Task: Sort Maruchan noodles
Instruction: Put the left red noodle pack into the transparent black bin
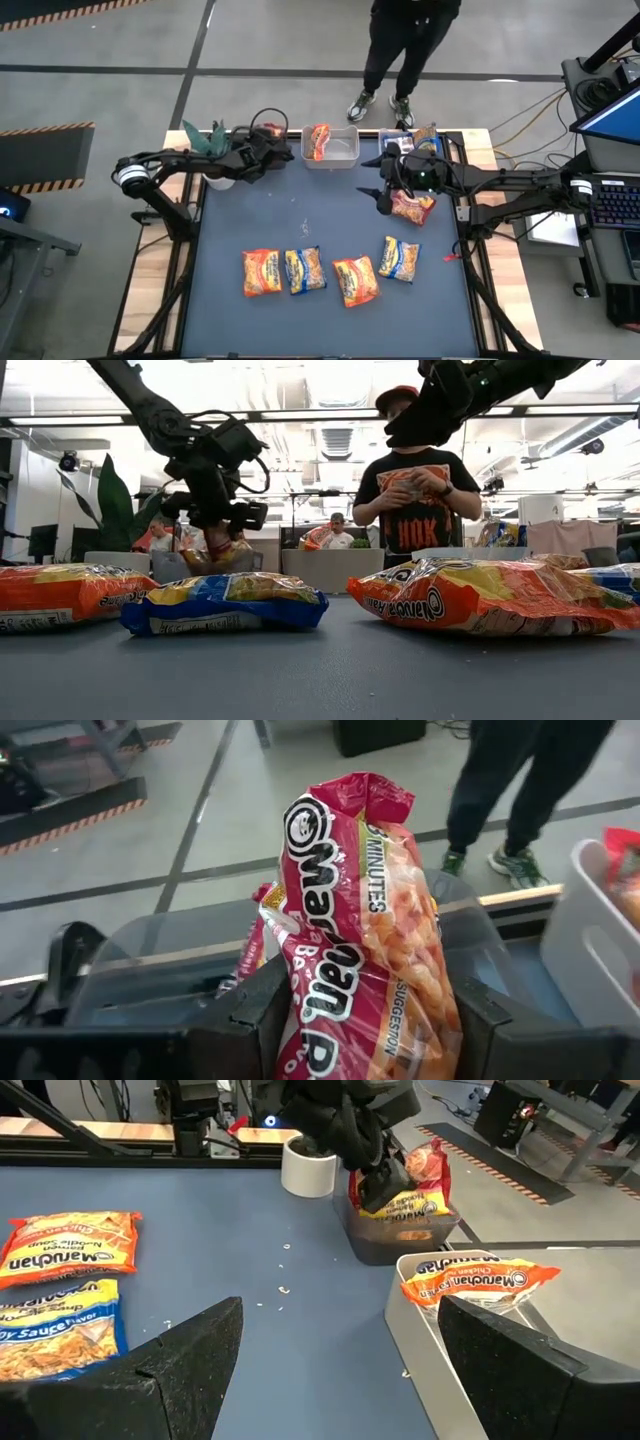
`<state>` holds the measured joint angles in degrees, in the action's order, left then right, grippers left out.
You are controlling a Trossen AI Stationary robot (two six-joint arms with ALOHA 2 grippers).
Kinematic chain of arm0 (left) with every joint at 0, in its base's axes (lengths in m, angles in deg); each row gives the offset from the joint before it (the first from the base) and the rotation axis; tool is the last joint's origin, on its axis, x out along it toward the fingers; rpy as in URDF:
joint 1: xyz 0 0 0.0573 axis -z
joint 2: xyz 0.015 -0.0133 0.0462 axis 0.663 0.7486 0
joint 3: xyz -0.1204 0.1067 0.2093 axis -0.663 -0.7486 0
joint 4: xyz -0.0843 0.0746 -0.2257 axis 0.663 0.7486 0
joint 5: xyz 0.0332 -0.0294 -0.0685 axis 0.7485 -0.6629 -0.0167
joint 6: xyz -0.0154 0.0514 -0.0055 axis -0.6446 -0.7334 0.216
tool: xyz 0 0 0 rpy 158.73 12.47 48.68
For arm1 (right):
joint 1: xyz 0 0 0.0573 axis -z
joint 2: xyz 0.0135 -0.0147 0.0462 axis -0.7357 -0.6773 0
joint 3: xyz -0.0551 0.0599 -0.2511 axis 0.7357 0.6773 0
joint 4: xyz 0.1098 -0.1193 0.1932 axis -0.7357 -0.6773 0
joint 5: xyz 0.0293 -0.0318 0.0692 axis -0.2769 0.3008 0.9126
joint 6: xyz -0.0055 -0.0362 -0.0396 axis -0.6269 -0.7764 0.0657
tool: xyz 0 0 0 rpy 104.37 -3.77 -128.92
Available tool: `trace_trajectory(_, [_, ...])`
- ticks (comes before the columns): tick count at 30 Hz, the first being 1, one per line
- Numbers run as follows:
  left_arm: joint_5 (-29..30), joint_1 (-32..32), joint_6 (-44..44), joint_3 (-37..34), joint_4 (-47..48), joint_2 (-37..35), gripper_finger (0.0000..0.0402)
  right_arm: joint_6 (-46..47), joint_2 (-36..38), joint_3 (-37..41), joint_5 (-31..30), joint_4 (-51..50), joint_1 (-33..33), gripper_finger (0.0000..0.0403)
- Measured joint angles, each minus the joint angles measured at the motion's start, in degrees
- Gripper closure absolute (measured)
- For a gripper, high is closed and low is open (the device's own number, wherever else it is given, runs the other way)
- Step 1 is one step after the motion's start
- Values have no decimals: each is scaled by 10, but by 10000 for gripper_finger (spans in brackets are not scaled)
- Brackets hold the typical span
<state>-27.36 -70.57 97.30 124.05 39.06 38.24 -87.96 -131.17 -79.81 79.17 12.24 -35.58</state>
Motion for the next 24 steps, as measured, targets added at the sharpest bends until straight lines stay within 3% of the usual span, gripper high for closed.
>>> trace_trajectory(4, [-7, 1, 27, 8, 17, 2, 248, 0, -2, 0, 0, -1, 0, 77])
trace_trajectory(9, [-62, 1, 47, 9, 9, 10, 248, 0, -2, 0, 0, -1, 0, 77])
trace_trajectory(18, [-67, 1, 49, 9, 3, 12, 245, 5, -2, 0, 0, -1, 0, 77])
trace_trajectory(24, [-68, 7, 19, 10, 3, -8, 215, 4, -2, 0, 0, -2, 0, 77])
